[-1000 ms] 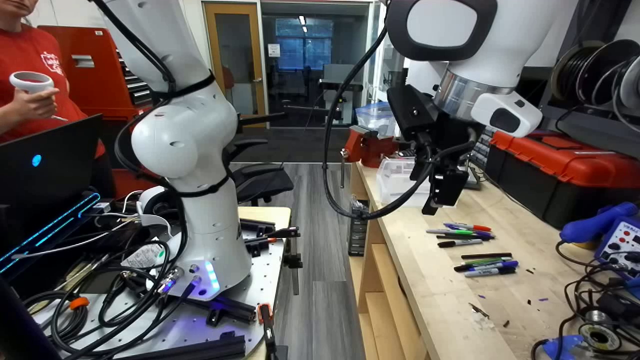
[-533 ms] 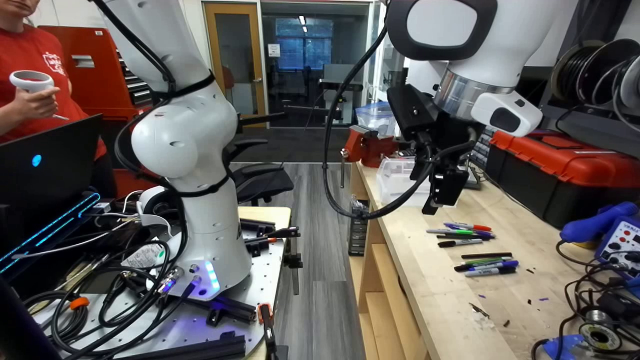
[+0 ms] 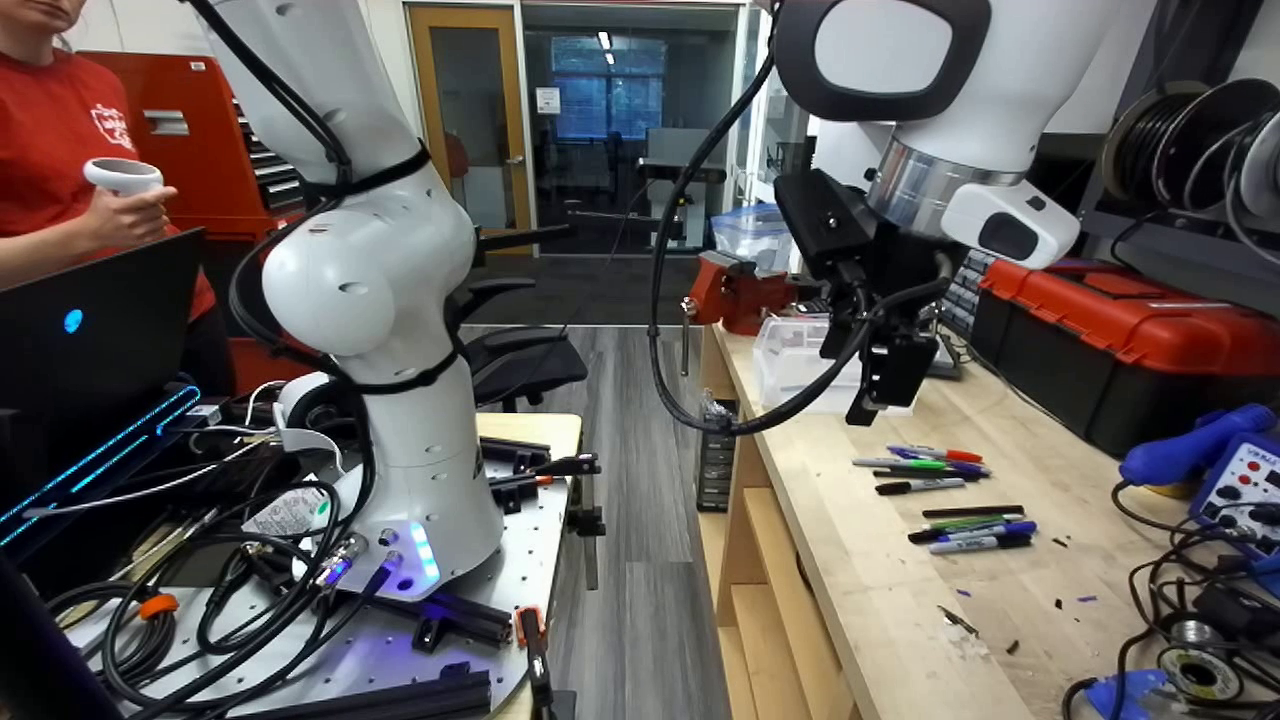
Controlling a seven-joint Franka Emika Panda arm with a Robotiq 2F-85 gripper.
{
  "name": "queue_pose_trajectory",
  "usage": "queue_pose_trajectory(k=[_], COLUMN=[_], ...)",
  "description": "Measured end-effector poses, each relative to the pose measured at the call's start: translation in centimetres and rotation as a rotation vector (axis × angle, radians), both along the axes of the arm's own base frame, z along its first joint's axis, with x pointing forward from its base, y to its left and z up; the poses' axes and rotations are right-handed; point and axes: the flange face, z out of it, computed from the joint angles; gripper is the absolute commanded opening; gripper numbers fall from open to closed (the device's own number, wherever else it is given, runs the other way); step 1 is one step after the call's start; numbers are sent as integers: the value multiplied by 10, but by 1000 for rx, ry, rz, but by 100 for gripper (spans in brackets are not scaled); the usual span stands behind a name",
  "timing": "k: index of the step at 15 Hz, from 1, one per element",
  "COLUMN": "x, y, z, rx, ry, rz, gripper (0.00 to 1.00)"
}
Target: Get the middle pen on the table and put it in the colourless box
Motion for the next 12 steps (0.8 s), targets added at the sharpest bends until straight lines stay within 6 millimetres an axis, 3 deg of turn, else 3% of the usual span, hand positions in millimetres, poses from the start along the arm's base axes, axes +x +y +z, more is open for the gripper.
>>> queue_pose_trajectory(k=[5,12], x=[17,59], y=[30,86], z=[-8,-50], rx=[-30,-79], ry=[-41,-148], rz=[53,76], gripper=[100,100])
